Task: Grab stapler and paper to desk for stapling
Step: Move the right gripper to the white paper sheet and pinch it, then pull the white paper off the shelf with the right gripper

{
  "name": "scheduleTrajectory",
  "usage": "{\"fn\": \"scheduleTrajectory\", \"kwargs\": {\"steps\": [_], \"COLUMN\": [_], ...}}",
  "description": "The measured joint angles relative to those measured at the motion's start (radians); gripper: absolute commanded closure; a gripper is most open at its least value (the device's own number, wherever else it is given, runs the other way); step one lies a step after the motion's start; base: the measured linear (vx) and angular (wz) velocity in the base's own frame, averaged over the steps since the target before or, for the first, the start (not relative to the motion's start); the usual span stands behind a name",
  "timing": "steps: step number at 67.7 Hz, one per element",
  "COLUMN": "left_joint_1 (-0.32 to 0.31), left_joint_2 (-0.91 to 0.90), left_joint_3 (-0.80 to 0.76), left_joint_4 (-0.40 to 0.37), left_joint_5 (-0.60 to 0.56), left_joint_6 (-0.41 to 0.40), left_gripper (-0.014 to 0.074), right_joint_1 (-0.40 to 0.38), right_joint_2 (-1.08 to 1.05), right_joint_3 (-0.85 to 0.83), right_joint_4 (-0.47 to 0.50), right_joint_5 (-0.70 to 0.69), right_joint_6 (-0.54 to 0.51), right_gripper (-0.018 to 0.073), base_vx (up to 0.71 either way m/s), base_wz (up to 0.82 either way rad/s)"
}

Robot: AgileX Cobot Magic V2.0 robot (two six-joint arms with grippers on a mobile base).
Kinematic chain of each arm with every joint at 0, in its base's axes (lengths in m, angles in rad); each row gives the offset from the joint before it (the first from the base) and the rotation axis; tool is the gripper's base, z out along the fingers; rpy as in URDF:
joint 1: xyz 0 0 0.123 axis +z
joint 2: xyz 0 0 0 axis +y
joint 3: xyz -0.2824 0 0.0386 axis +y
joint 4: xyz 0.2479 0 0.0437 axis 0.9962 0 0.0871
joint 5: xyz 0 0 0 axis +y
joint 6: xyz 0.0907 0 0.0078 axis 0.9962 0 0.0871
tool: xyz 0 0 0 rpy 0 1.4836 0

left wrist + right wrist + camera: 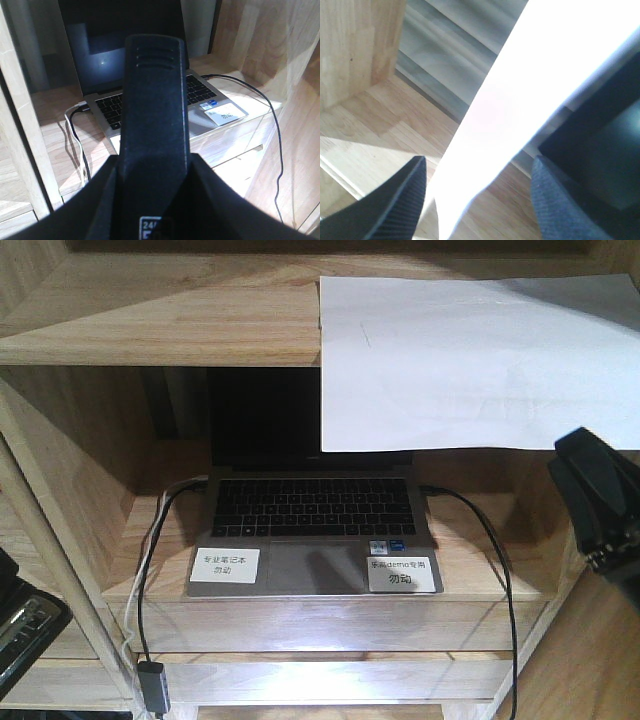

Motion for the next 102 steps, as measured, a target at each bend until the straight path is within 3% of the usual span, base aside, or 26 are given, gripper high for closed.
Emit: {"fn": "scheduleTrajectory", "kwargs": {"steps": [31,36,50,73,102], "left_joint_1": [0.0,0.0,0.0,0.0,0.0], "left_joint_2": [0.0,0.0,0.0,0.0,0.0], "left_joint_3": [0.0,0.0,0.0,0.0,0.0], "left_joint_4": [0.0,0.0,0.0,0.0,0.0], "left_joint_5": [0.0,0.0,0.0,0.0,0.0], "left_joint_6": [0.0,0.0,0.0,0.0,0.0], "left_gripper": [0.0603,0.0603,0.0603,0.0603,0.0603], "right_joint_1": [0.0,0.0,0.0,0.0,0.0], "right_joint_2": [0.151,0.159,0.143,-0.004,-0.21], "right_joint_3": [-0.156,-0.164,-0.165,-0.14,0.121], "right_joint_4": [0.006,0.006,-0.006,-0.046,-0.029], "right_joint_5": [-0.007,-0.007,-0.007,-0.015,-0.017], "right_joint_6": [0.0,0.0,0.0,-0.009,-0.028], "right_gripper": [0.0148,0.0221,0.0575,0.0568,0.0568], "base_vx": [0.0,0.0,0.0,0.0,0.0], "base_wz": [0.0,0.0,0.0,0.0,0.0]}}
